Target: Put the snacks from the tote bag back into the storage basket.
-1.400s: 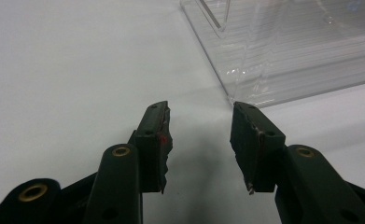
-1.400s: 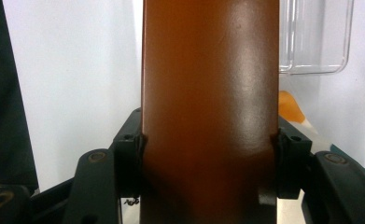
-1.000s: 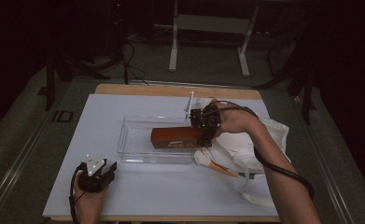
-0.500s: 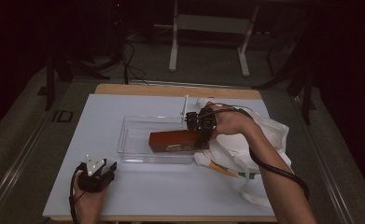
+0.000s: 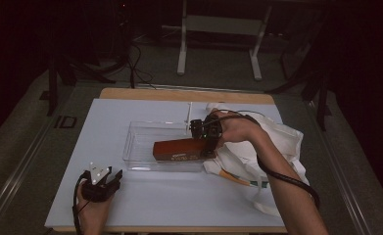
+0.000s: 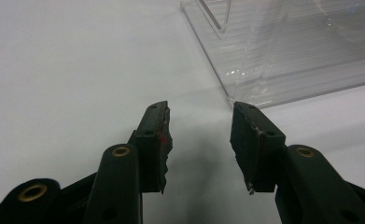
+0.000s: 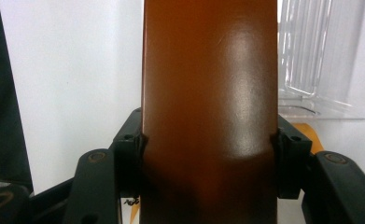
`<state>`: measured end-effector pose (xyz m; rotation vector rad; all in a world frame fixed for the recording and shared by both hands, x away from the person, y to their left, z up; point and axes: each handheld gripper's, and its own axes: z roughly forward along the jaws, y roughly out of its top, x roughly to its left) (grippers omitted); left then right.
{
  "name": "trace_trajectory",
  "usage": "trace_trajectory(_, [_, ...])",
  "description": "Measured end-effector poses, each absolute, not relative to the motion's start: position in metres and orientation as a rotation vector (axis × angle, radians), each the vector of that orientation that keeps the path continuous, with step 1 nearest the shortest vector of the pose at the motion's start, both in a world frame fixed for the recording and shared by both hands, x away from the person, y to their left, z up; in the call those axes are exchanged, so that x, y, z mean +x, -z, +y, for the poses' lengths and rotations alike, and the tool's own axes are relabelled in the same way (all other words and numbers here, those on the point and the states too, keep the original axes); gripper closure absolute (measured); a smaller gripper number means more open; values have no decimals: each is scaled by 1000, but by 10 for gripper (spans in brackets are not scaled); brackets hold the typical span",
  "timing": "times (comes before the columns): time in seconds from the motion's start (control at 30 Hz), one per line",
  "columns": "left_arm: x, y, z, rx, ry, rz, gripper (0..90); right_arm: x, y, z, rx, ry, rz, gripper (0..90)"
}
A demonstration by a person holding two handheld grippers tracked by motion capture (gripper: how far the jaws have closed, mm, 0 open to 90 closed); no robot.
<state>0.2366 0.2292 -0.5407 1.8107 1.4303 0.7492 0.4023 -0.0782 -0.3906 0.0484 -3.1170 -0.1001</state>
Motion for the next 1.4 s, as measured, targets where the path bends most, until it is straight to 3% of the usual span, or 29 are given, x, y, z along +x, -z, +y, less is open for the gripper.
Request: trace_trajectory(1.4, [237, 541, 229, 1809, -748, 1428, 575, 404, 405, -53, 83, 119, -3100, 426])
